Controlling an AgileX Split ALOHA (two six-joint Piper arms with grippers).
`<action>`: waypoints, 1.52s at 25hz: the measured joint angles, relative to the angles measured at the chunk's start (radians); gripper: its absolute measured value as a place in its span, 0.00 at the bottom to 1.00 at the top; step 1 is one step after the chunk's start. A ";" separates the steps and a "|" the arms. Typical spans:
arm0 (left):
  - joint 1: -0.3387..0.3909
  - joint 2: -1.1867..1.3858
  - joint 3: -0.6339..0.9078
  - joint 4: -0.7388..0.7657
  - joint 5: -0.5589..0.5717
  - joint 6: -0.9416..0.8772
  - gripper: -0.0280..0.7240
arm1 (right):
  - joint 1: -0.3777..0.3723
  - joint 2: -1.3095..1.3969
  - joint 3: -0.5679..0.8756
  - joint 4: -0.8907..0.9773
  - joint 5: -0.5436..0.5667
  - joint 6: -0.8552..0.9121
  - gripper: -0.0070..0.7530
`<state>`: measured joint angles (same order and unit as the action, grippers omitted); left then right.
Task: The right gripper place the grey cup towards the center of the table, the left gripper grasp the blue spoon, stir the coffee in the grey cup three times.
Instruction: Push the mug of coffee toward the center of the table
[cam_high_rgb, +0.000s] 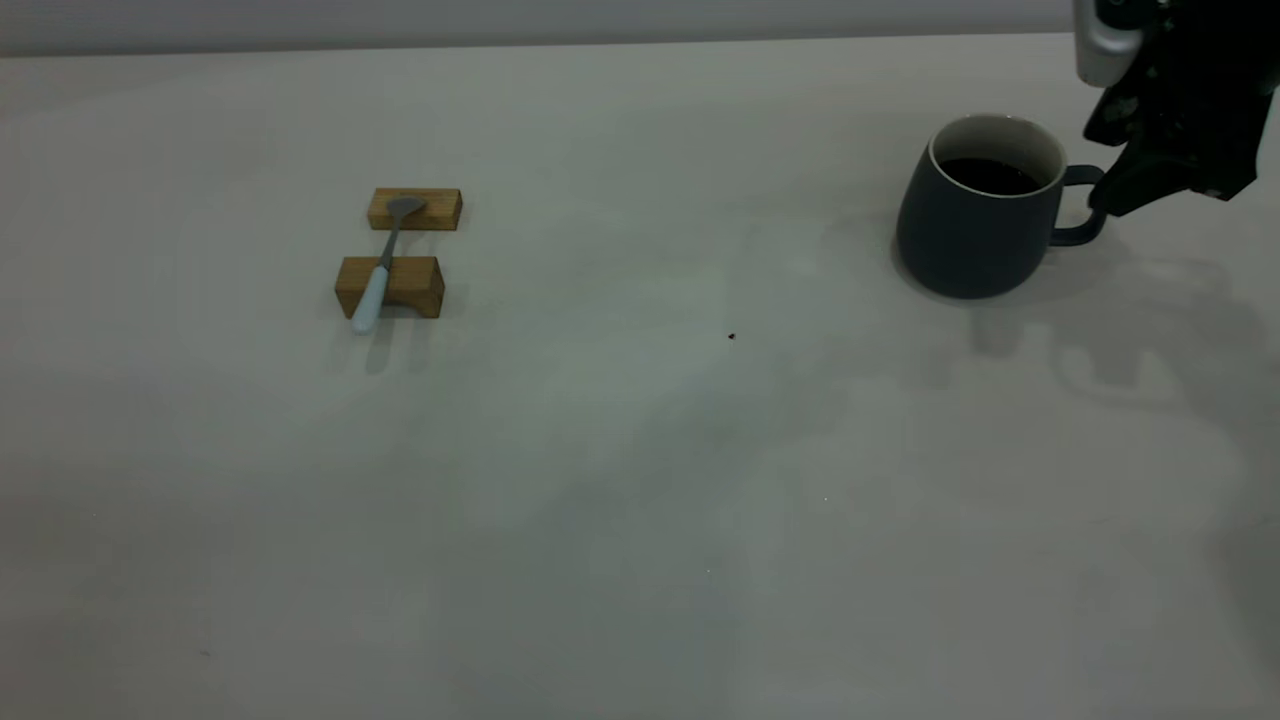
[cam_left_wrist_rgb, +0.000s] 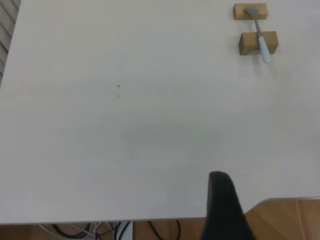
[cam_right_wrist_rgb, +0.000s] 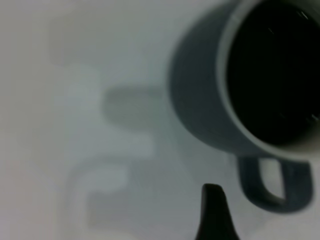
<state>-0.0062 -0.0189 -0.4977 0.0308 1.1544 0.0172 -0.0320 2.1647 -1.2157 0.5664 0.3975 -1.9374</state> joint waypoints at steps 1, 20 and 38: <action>0.000 0.000 0.000 0.000 0.000 0.000 0.76 | -0.007 0.013 -0.015 0.001 -0.002 -0.005 0.70; 0.000 0.000 0.000 0.000 0.000 0.000 0.76 | 0.041 0.213 -0.151 0.243 -0.010 -0.192 0.67; 0.000 0.000 0.000 0.000 0.000 0.000 0.76 | 0.333 0.300 -0.283 0.317 -0.024 -0.192 0.67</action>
<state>-0.0062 -0.0189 -0.4977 0.0308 1.1544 0.0172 0.3007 2.4645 -1.4990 0.8838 0.3731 -2.1291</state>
